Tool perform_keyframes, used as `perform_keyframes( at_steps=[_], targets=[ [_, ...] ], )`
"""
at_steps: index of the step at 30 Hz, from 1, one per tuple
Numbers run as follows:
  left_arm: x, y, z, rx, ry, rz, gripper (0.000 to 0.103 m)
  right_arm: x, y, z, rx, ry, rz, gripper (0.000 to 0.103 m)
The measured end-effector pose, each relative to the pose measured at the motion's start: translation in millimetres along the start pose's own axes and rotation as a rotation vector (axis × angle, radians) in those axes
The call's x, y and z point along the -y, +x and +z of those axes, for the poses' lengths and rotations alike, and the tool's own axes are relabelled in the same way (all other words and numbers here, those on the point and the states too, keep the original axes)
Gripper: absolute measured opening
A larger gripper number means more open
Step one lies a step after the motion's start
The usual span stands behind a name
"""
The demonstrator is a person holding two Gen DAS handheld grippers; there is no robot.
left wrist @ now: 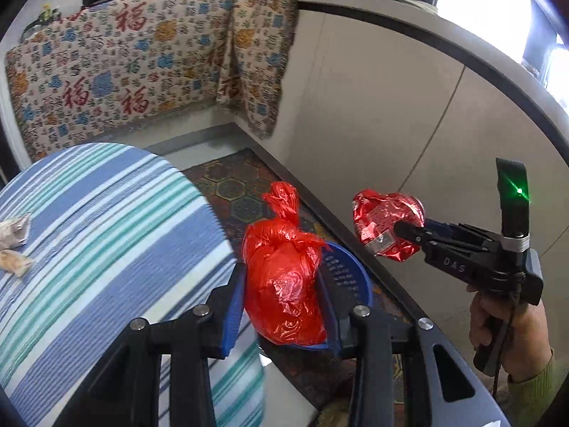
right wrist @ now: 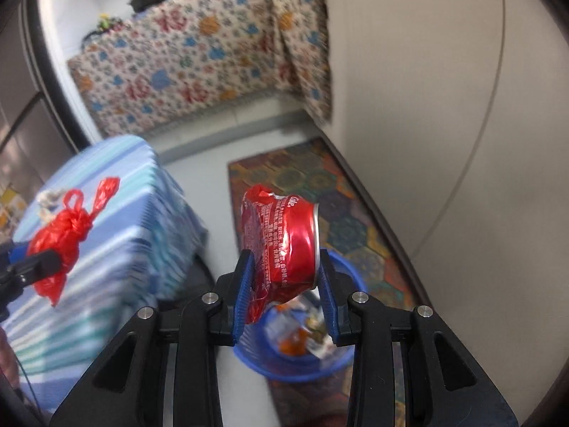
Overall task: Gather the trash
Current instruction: 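Carry the red bag and red can to the blue basket and release both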
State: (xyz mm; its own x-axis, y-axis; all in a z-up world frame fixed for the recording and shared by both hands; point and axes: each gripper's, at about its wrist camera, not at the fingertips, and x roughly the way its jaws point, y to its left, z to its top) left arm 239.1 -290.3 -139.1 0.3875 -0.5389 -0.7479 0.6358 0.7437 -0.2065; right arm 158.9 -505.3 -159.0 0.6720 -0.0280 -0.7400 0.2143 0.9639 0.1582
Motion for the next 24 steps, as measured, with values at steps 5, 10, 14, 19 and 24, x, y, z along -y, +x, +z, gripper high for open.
perform_keyframes(
  at_steps=[5,10,14,19,24],
  targets=[
    [28.0,63.8,3.3,-0.100,0.018,-0.062,0.039,34.9,27.6,-15.0,-0.096,0.044,-0.028,0.035],
    [40.8,107.0,5.1,-0.149,0.037,-0.079,0.039,49.5,44.8,-16.6,-0.134,0.056,-0.028,0.035],
    [45.3,134.7,5.2,-0.178,0.022,-0.082,0.039,56.7,55.9,-17.9,-0.150,0.074,-0.036,0.035],
    [42.7,163.0,1.0,-0.208,0.009,-0.077,0.042,61.6,71.4,-18.1,-0.157,0.106,-0.033,0.037],
    [36.9,197.6,-1.4,-0.237,-0.035,-0.100,0.069,69.5,78.2,-24.7,-0.154,0.142,-0.008,0.057]
  ],
)
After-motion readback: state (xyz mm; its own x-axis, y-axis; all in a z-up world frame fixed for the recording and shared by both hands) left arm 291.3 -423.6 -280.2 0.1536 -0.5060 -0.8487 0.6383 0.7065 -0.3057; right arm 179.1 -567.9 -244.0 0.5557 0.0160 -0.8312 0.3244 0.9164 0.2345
